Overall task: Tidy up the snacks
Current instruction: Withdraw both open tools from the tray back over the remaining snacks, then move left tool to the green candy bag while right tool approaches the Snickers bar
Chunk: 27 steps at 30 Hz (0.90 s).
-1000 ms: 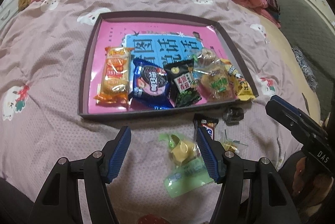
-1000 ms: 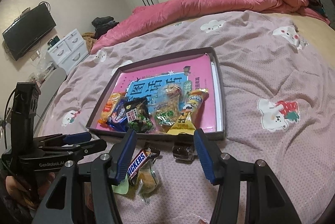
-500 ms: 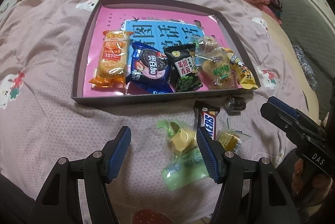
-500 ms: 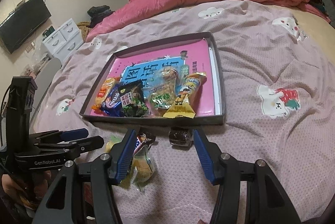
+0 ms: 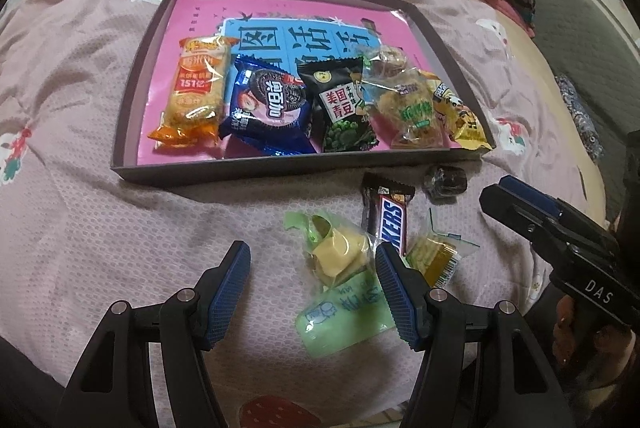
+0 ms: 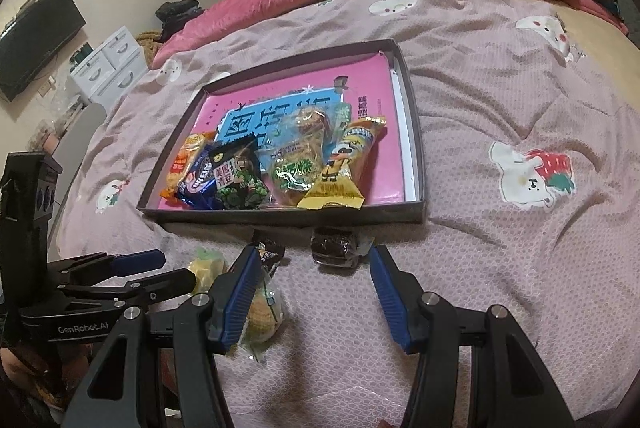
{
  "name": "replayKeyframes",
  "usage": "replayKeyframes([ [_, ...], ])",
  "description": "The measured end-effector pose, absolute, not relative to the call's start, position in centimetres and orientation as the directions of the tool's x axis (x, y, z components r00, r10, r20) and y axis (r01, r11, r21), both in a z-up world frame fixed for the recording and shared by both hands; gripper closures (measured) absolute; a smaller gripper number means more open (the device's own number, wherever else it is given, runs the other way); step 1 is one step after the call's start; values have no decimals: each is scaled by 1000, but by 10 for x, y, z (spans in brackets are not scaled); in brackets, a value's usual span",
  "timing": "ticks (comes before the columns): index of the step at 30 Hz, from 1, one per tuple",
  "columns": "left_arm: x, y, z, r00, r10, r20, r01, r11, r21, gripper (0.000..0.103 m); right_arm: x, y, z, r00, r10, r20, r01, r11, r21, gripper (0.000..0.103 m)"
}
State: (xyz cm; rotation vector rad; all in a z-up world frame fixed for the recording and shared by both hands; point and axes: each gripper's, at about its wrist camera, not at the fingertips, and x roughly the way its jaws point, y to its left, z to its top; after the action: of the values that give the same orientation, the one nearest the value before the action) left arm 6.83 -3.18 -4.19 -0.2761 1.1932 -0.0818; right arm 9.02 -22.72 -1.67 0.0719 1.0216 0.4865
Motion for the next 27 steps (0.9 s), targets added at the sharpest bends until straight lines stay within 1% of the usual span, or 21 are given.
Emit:
replayKeyframes([
  [5, 72, -32, -48, 350, -226, -909, -103, 955, -277, 36, 95, -226, -25, 412, 396, -821, -335, 903, 268, 47],
  [14, 76, -37, -56, 330, -259, -908, -113, 944, -311, 36, 106, -230, -40, 383, 388, -838, -286, 913, 292, 47],
  [25, 73, -34, -59, 332, -275, -902, -119, 937, -330, 36, 110, -212, -49, 395, 348, -850, -311, 922, 232, 47],
  [27, 73, -33, -59, 333, -276, -902, -117, 937, -330, 36, 112, -210, -52, 396, 346, -851, -307, 923, 232, 50],
])
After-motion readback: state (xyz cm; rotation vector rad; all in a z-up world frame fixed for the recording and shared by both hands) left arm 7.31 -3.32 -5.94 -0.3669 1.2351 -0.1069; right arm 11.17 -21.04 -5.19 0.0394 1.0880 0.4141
